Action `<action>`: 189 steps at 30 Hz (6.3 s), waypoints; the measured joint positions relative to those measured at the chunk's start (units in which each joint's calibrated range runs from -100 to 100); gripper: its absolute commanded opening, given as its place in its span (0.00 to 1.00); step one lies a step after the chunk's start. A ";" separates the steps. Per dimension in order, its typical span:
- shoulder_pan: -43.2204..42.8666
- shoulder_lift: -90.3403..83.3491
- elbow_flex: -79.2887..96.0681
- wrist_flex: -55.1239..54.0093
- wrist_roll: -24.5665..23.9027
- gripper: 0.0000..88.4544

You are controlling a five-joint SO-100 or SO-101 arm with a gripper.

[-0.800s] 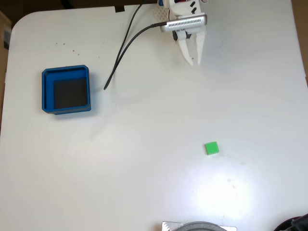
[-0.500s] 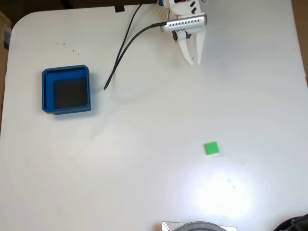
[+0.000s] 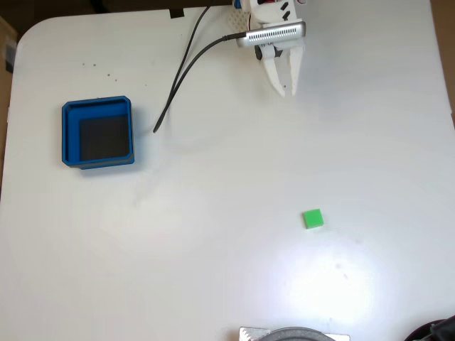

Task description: Pick up green cube and drop it in the blue box

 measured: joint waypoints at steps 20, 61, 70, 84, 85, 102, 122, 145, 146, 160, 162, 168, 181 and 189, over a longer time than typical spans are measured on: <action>0.00 20.89 -19.06 0.00 -0.39 0.04; 0.00 86.13 -81.07 0.00 -0.39 0.04; -2.77 97.16 -90.11 0.08 -0.39 0.04; -4.19 115.04 -112.84 21.02 -0.39 0.04; -4.12 116.29 -114.36 21.93 -0.39 0.04; -4.12 133.67 -137.09 30.04 -0.39 0.04; -4.12 145.95 -155.17 36.91 -0.39 0.04; -3.98 146.87 -156.06 36.99 -0.39 0.04; -3.77 146.87 -156.06 36.99 -0.39 0.04; -1.42 146.87 -156.06 36.99 0.00 0.08; -1.49 146.87 -156.06 36.99 0.00 0.13; -1.49 146.87 -156.06 36.91 0.00 0.22; -1.49 146.87 -156.06 36.82 0.00 0.23; -1.49 148.45 -156.06 36.82 0.00 0.23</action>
